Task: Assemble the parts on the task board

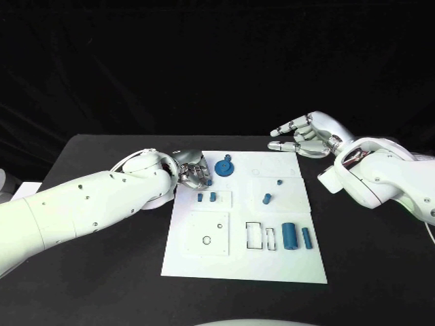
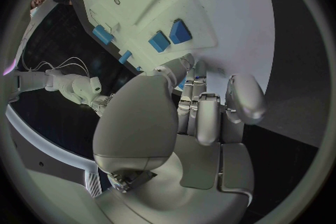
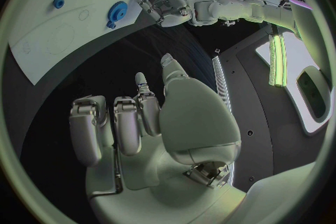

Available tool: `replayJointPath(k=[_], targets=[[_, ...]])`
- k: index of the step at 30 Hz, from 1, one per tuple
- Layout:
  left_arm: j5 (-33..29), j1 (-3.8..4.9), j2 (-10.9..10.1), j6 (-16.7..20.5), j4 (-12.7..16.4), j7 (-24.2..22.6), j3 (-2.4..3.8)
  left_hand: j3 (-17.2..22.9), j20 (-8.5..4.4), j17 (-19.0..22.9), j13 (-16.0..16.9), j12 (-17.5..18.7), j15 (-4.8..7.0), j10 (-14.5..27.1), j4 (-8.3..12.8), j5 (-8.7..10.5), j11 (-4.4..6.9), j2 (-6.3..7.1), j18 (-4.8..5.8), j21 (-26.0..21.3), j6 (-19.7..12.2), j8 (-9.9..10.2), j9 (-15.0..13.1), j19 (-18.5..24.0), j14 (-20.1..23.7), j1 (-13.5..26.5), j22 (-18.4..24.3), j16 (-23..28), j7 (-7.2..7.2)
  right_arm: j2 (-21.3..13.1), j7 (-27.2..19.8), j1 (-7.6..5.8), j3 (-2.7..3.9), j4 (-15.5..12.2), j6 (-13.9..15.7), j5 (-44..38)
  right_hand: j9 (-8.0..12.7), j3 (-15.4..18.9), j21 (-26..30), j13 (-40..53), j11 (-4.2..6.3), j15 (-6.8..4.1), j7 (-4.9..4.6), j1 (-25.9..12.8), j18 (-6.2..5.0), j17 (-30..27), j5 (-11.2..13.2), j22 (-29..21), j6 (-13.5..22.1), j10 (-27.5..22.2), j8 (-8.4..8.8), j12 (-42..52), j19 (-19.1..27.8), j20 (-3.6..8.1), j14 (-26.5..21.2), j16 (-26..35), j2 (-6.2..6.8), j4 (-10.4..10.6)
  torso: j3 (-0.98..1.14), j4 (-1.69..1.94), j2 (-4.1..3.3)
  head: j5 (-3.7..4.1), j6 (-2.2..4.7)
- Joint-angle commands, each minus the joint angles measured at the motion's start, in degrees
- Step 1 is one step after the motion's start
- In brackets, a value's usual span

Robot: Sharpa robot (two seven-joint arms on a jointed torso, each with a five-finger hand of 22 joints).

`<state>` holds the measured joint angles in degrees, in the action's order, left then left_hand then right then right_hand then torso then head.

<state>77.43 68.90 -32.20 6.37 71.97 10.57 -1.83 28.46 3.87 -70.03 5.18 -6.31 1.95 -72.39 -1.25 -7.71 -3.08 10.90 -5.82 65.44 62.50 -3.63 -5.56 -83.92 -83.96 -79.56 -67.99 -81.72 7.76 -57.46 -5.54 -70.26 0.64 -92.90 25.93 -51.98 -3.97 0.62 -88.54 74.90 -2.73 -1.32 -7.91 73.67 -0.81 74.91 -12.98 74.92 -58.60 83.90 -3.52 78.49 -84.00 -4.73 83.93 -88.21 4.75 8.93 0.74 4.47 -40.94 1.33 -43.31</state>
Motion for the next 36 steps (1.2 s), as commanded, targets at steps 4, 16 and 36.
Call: replayJointPath(k=[4, 16, 36], targets=[[0.2, -0.01, 0.1, -0.5, -0.1, 0.2, 0.01, 0.3, 0.19, 0.2, 0.1, 0.6, -0.58, 0.0, 0.4, 0.1, -0.46, 0.19, 0.44, -0.2, -1.7, 0.2, 0.6, -1.2, -2.4, 0.8, 0.0, -0.2, 0.06, 0.0, -0.4, 0.04, 0.01, 0.0, -0.7, -0.2, -0.1, 0.3, 0.2, 9.0, -0.21, 0.13, 0.08, 0.0, 0.11, 11.7, 0.2, 12.4, -0.1, 1.3, -0.36, -0.1, -4.4, -0.17, 5.3, 0.2, -0.47, 0.0, -0.01, -0.03, 0.0, -0.08, 0.06], [-3.2, 0.02, -2.6, 3.2, 0.3, -0.6, 0.09, 1.7, 0.93, 0.8, -0.2, 2.4, -1.58, 2.3, 1.2, -0.58, -1.75, 0.42, 0.67, 0.2, -4.8, -0.1, 1.8, -1.2, -2.2, 0.7, -0.6, -0.1, 1.37, -0.3, 4.8, 0.03, 0.01, 1.9, -5.3, -5.3, -0.1, -0.8, 5.0, -20.4, -0.14, -0.18, 0.08, 5.9, -1.64, 6.4, -0.4, 5.3, -0.6, -20.6, -0.47, -48.9, -0.5, 0.23, 3.9, 3.9, -3.05, -1.1, -0.05, -0.06, 0.05, 0.11, 0.32], [-82.6, -0.46, -13.9, 6.3, 10.9, -34.4, 0.18, -0.3, 1.77, 20.8, 0.7, -1.7, -1.87, 2.6, -0.1, -0.55, -1.54, -3.17, -3.42, -21.4, 0.2, -2.9, 1.5, 8.4, 6.1, 4.8, 15.9, 10.1, 1.14, 1.7, 17.7, 1.77, -0.18, 2.1, -16.8, -48.0, -0.1, -18.8, 5.6, -58.4, -0.31, -0.04, 1.38, 10.7, -1.7, 4.8, 9.6, 4.9, -6.6, -15.1, -0.2, -74.9, -0.8, -0.01, 4.0, 5.4, 2.51, -2.3, -0.22, 0.07, 0.0, 3.62, 1.59]])
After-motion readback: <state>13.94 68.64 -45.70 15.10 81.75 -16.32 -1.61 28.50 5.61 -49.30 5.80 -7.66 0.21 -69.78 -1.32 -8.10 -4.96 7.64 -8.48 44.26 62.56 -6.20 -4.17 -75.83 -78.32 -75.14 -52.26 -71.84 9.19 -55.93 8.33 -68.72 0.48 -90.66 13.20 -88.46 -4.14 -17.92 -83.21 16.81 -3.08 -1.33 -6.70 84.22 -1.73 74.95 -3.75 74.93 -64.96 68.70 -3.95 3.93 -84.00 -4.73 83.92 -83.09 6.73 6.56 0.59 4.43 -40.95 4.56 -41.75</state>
